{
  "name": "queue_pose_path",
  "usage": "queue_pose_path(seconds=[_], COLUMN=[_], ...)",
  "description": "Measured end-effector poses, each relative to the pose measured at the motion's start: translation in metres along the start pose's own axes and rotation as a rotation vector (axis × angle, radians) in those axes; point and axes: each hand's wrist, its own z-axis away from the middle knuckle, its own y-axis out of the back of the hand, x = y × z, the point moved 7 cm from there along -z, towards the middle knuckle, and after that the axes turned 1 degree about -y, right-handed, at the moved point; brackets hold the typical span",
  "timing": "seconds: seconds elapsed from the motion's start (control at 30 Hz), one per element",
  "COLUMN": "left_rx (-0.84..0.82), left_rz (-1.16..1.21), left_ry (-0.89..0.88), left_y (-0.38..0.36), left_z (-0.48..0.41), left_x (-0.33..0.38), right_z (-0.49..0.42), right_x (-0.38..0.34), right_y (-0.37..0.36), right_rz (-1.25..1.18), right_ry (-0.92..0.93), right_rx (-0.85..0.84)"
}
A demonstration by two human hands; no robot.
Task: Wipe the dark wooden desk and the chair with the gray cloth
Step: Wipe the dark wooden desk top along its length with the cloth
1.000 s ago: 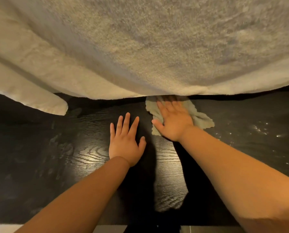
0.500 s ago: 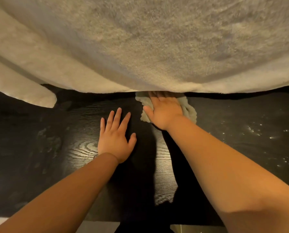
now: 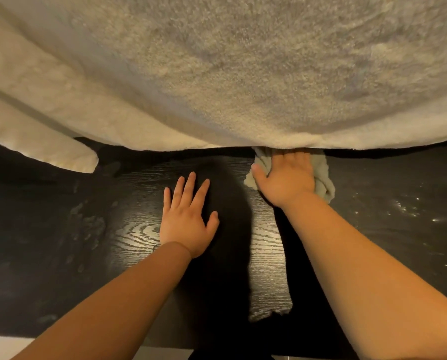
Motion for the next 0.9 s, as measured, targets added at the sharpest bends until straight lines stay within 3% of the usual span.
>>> queue_pose_path(seconds=[0.2, 0.37, 0.43, 0.7, 0.77, 0.9], left_rx=[0.011, 0.016, 0.012, 0.02, 0.023, 0.034], left_rz=[0.011, 0.015, 0.016, 0.009, 0.006, 0.008], left_ry=[0.001, 0.0, 0.002, 0.001, 0.004, 0.007], left_y=[0.001, 0.0, 0.001, 0.002, 0.001, 0.002], left_z=[-0.001, -0.001, -0.001, -0.002, -0.002, -0.002], left_x=[0.0, 0.0, 0.0, 0.0, 0.0, 0.001], right_z=[0.056, -0.007, -0.01, 0.065, 0.048, 0.016], right_x=[-0.02, 0.023, 0.017, -0.02, 0.008, 0.062], right_y=[-0.02, 0.005, 0.005, -0.023, -0.019, 0.001], right_rz=[-0.011, 0.036, -0.007, -0.054, -0.006, 0.023], right_ry=[0.319, -0.024, -0.061, 0.41, 0.342, 0.011], right_rx=[-0.087, -0.018, -0.016, -0.081, -0.084, 0.02])
